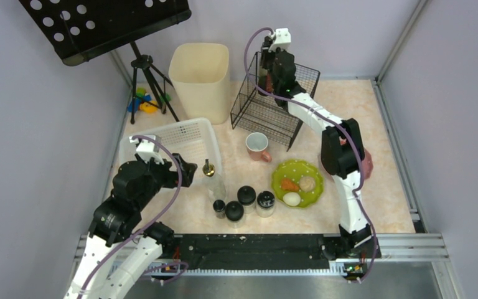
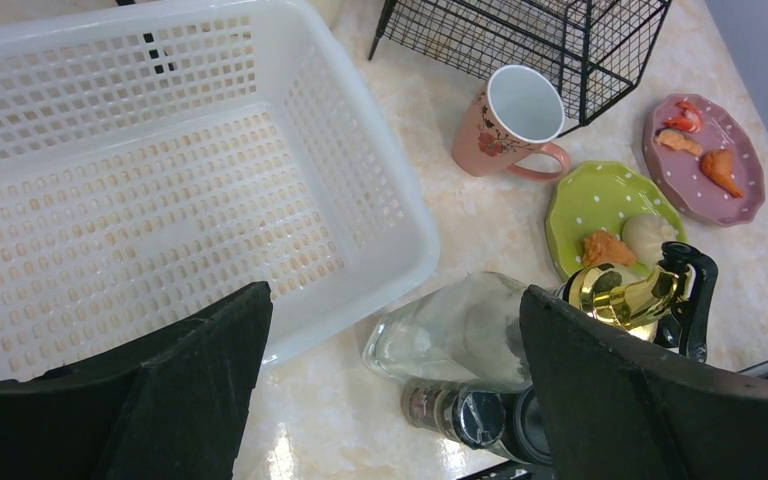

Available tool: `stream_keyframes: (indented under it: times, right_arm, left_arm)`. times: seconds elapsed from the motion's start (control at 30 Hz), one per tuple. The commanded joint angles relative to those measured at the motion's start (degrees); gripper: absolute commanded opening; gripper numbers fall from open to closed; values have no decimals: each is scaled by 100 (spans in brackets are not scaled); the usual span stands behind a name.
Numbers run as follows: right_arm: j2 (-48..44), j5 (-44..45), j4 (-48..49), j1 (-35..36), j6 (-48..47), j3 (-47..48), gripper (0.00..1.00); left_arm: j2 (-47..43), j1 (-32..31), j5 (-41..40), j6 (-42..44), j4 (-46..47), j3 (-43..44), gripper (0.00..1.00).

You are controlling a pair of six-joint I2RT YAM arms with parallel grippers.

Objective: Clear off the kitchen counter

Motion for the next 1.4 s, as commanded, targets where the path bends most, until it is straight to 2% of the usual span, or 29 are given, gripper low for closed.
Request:
stream_keyframes:
  times: [0.0, 0.8, 0.93, 1.0, 1.23, 1.37]
  right_arm:
    - [-46, 131, 1096, -64, 215, 118, 0]
    - [195, 268, 1158, -65, 225, -434, 1]
    - [157, 319, 1228, -71, 259, -550, 36]
    - [83, 322, 1313, -65, 265, -652, 48]
    - [-270, 245, 1385, -64, 265, -854, 67]
    - [-515, 197, 1311, -51, 203, -900, 71]
  left_arm:
    - [67, -3, 53, 52, 336, -50, 98]
    - [74, 2, 116, -75, 407, -176, 98]
    - [77, 0, 138, -105, 433, -209, 98]
    - [81, -3, 151, -122, 434, -204, 98]
    - [98, 2, 156, -144, 473, -216, 98]
    - [76, -3, 159, -151, 451, -161, 98]
